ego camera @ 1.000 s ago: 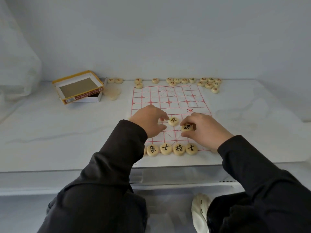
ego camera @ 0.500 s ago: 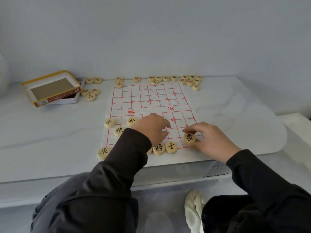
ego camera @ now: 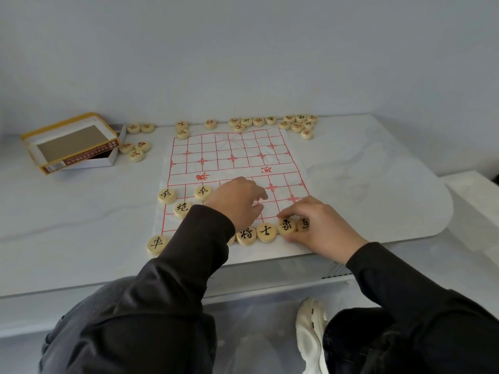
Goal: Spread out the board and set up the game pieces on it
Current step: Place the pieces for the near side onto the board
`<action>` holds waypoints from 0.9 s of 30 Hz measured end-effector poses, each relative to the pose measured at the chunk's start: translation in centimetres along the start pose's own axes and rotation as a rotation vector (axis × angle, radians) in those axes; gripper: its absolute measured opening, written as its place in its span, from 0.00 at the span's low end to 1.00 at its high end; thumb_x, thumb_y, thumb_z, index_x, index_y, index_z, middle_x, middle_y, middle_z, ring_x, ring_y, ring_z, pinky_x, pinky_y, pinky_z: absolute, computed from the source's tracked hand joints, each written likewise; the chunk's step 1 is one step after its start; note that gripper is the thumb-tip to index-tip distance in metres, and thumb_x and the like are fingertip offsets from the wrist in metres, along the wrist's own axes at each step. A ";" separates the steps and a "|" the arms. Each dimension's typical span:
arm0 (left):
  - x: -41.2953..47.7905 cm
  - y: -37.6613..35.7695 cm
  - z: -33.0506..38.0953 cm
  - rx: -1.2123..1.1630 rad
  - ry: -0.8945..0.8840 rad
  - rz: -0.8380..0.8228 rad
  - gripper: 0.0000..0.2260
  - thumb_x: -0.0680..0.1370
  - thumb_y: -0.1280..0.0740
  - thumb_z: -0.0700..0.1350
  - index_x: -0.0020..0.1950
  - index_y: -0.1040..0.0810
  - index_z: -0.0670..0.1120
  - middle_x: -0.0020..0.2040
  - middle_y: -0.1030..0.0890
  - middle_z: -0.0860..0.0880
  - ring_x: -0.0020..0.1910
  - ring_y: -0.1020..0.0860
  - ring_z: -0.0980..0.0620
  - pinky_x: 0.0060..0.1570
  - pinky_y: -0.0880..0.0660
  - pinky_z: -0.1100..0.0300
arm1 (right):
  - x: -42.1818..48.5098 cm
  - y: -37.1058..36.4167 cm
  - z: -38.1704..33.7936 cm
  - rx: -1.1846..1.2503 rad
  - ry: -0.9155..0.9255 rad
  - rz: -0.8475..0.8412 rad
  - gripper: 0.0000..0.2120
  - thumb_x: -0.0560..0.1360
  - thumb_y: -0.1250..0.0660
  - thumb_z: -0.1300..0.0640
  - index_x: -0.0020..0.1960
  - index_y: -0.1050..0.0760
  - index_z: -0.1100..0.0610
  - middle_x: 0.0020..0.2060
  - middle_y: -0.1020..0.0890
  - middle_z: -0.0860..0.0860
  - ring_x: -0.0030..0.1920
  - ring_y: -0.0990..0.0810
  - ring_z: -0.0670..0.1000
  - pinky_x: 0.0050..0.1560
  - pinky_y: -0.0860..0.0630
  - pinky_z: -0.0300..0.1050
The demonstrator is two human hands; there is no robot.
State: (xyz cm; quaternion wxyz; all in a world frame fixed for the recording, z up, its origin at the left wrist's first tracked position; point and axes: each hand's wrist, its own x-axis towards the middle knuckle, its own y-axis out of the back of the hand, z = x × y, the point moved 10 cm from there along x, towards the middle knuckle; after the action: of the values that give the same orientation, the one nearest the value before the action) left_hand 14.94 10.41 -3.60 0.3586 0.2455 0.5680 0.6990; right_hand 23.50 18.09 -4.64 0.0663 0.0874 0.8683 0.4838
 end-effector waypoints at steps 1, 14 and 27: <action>0.0 0.0 0.0 0.000 0.001 0.000 0.14 0.80 0.41 0.49 0.65 0.27 0.53 0.64 0.26 0.52 0.63 0.30 0.53 0.62 0.33 0.58 | 0.0 -0.1 0.1 -0.011 -0.002 -0.011 0.18 0.71 0.27 0.57 0.59 0.23 0.48 0.57 0.26 0.48 0.57 0.27 0.47 0.58 0.34 0.34; -0.4 -1.4 2.4 -0.102 -0.076 -0.128 0.19 0.77 0.42 0.34 0.63 0.25 0.52 0.57 0.23 0.53 0.56 0.29 0.56 0.53 0.34 0.65 | 0.1 2.9 3.5 -0.014 -0.067 -0.067 0.17 0.77 0.38 0.66 0.60 0.24 0.49 0.62 0.25 0.48 0.64 0.29 0.47 0.64 0.37 0.35; -0.6 -2.2 3.4 -0.093 -0.117 -0.195 0.24 0.73 0.38 0.32 0.62 0.23 0.55 0.64 0.28 0.50 0.64 0.33 0.51 0.62 0.36 0.59 | 0.1 1.5 2.2 -0.156 -0.020 -0.100 0.18 0.71 0.27 0.53 0.60 0.23 0.51 0.57 0.26 0.47 0.58 0.31 0.45 0.56 0.37 0.34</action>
State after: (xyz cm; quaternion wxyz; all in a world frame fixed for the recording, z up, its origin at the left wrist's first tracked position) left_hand 18.29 12.25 -4.88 0.4686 0.2125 0.5342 0.6707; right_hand 23.95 20.72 -4.51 0.1058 0.0435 0.8306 0.5450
